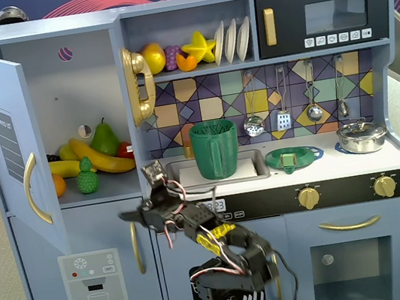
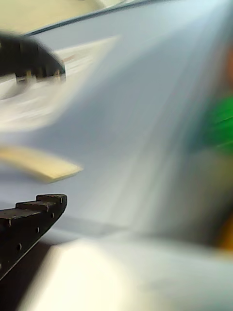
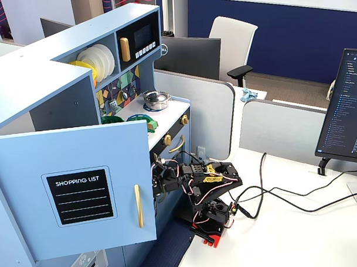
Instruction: Pick up the green pineapple from the left cabinet and place it in the green recipient
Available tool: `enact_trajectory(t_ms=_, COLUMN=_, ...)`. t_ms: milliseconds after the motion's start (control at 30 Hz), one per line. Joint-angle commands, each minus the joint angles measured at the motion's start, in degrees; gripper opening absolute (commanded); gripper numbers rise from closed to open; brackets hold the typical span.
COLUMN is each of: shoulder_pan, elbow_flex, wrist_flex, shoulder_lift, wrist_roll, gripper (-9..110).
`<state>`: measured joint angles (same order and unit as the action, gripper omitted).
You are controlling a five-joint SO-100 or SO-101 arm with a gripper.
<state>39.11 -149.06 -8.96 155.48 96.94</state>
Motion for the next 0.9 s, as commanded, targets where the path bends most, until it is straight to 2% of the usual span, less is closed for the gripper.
enact_trajectory(t_ms=0, shoulder_pan=0.7, elbow_flex=9.4, wrist_flex=8.09, shoulder_lift=-7.56, wrist_roll=-1.32, gripper=30)
enact_trajectory(t_ms=367, shoulder_pan=1.85, elbow_flex=19.34, wrist_flex=21.97, shoulder_lift=-25.75, wrist_roll=-1.93, gripper=29)
enact_trajectory(t_ms=867, shoulder_pan=3.78, elbow_flex=36.04, wrist_flex=26.98, shoulder_lift=-45.09, wrist_roll=-2.02, gripper=31)
